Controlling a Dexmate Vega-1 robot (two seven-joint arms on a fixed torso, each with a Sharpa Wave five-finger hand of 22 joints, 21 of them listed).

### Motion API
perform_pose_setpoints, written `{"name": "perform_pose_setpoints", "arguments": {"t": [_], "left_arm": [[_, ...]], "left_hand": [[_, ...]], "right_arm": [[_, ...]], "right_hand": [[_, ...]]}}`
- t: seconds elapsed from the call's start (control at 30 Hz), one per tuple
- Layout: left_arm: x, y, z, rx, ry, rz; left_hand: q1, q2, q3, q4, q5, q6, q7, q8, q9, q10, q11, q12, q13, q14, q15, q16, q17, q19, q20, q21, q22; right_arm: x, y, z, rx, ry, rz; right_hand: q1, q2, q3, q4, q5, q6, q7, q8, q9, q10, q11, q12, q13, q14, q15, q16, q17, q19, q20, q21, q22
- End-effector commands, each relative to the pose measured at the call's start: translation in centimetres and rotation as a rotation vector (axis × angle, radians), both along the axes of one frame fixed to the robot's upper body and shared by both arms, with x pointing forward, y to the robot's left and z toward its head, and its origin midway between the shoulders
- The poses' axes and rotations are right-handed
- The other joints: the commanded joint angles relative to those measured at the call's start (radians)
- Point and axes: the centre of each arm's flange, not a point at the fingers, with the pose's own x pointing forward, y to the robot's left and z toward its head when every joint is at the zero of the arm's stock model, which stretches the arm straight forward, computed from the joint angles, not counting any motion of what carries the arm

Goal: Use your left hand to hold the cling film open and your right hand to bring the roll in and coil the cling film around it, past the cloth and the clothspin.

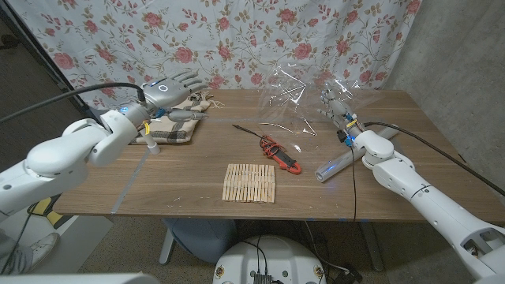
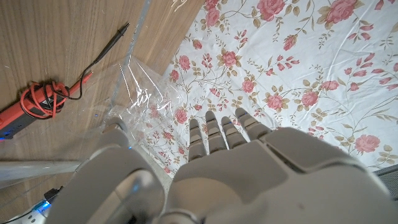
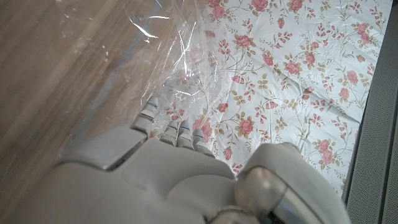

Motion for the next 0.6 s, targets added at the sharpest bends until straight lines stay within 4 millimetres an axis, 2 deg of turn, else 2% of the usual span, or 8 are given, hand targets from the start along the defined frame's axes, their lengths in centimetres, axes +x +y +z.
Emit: {"name": "perform_pose_setpoints", "arguments": {"t": [0.03,0.47,0.6], "left_arm": [[-0.5,0.5,-0.6,0.119,0.016,0.096],[-1.8,2.0,0.1,0.22,0.038,0.156],[-2.1,2.2,-0.3,0.248,0.033,0.147]], "left_hand": [[0.005,-0.008,0.001,-0.003,0.009,-0.01,-0.007,-0.006,0.005,-0.013,-0.001,-0.005,0.005,-0.014,-0.005,-0.002,0.001,-0.01,0.002,-0.007,0.002],[0.013,-0.004,0.006,-0.004,0.011,-0.026,-0.01,-0.01,0.005,-0.04,-0.005,-0.017,0.006,-0.04,-0.001,-0.004,0.001,-0.019,0.003,-0.009,0.002],[0.024,0.003,0.012,-0.005,0.013,0.01,-0.016,0.003,0.006,-0.024,-0.015,-0.012,0.007,-0.033,-0.008,0.003,0.001,-0.015,0.002,-0.006,0.002]], "right_arm": [[0.0,-0.2,0.2,0.002,0.002,-0.008],[0.4,0.3,0.2,0.012,0.008,0.018],[0.4,0.4,0.3,0.022,0.005,0.033]], "right_hand": [[0.003,0.0,-0.001,-0.003,0.004,0.002,0.003,0.001,0.001,0.002,0.004,0.005,0.0,-0.002,-0.006,0.007,0.001,0.002,-0.002,0.005,0.004],[0.005,0.002,0.0,-0.004,0.004,0.0,0.002,0.001,0.001,0.001,0.004,0.005,0.0,-0.003,-0.005,0.007,0.001,0.001,0.0,0.004,0.004],[0.006,0.002,0.001,-0.005,0.004,0.001,0.002,0.001,0.001,0.001,0.004,0.005,0.0,-0.003,-0.005,0.007,0.0,0.001,-0.001,0.004,0.004]]}}
